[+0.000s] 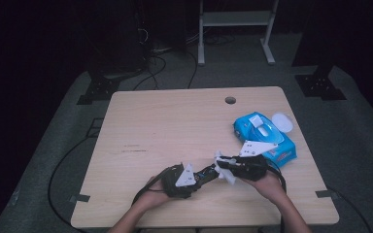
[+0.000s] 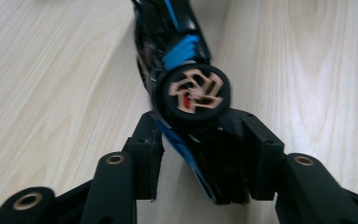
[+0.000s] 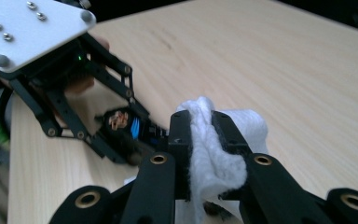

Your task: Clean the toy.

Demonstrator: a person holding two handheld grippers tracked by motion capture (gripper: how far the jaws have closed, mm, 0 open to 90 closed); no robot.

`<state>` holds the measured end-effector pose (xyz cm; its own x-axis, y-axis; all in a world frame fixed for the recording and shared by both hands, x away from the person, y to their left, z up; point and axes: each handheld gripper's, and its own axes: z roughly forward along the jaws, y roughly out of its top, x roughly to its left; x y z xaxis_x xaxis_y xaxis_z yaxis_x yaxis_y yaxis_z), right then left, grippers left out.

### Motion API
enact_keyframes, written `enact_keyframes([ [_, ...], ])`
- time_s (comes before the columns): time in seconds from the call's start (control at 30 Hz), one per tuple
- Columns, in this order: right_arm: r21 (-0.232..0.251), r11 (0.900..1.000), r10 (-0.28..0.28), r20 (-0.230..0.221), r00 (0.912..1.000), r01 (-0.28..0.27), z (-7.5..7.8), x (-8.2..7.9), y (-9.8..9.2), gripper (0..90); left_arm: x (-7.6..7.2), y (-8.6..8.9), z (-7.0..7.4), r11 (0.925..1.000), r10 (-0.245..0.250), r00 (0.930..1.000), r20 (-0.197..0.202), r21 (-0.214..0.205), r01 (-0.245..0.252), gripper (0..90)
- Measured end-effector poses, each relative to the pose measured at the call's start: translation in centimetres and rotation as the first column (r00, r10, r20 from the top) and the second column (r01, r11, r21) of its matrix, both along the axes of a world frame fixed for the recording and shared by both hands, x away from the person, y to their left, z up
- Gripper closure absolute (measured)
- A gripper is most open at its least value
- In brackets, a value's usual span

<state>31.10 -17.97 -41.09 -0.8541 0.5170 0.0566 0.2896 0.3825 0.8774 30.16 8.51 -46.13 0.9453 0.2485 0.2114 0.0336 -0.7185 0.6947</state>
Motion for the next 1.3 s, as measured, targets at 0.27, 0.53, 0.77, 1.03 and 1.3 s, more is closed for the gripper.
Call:
enact_keyframes([
  [0.27, 0.016, 0.9991, 0.04, -0.006, 0.9992, -0.039, -0.4, -0.5, 3.9, 78.5, 0.7, 1.1, 0.4, 0.9924, 0.041, 0.9984, -0.039, -0.115, -0.045, 68.6],
  [0.53, -0.018, 0.9998, -0.007, -0.031, 0.9995, 0.006, -1.9, -0.1, 5.8, 78.8, 0.9, 1.2, 0.2, 0.9889, 0.043, 0.997, -0.064, -0.139, -0.052, 68.7],
  [0.77, -0.009, 0.999, 0.045, -0.028, 0.9986, -0.045, -2.1, -0.7, 7.1, 78.8, 1.2, 0.8, -0.2, 0.9843, 0.069, 0.9924, -0.103, -0.155, -0.084, 63.3],
  [1.03, -0.08, 0.993, -0.084, 0.043, 0.9955, 0.087, -1.8, -0.5, 5.2, 79.0, 1.3, 1.0, -0.2, 0.9818, 0.067, 0.9935, -0.092, -0.171, -0.082, 67.3],
  [1.3, -0.047, 0.9985, -0.026, 0.017, 0.9995, 0.027, -2.0, -0.7, 6.6, 79.1, 1.4, 1.4, -0.1, 0.9808, 0.069, 0.9919, -0.107, -0.175, -0.087, 67.7],
])
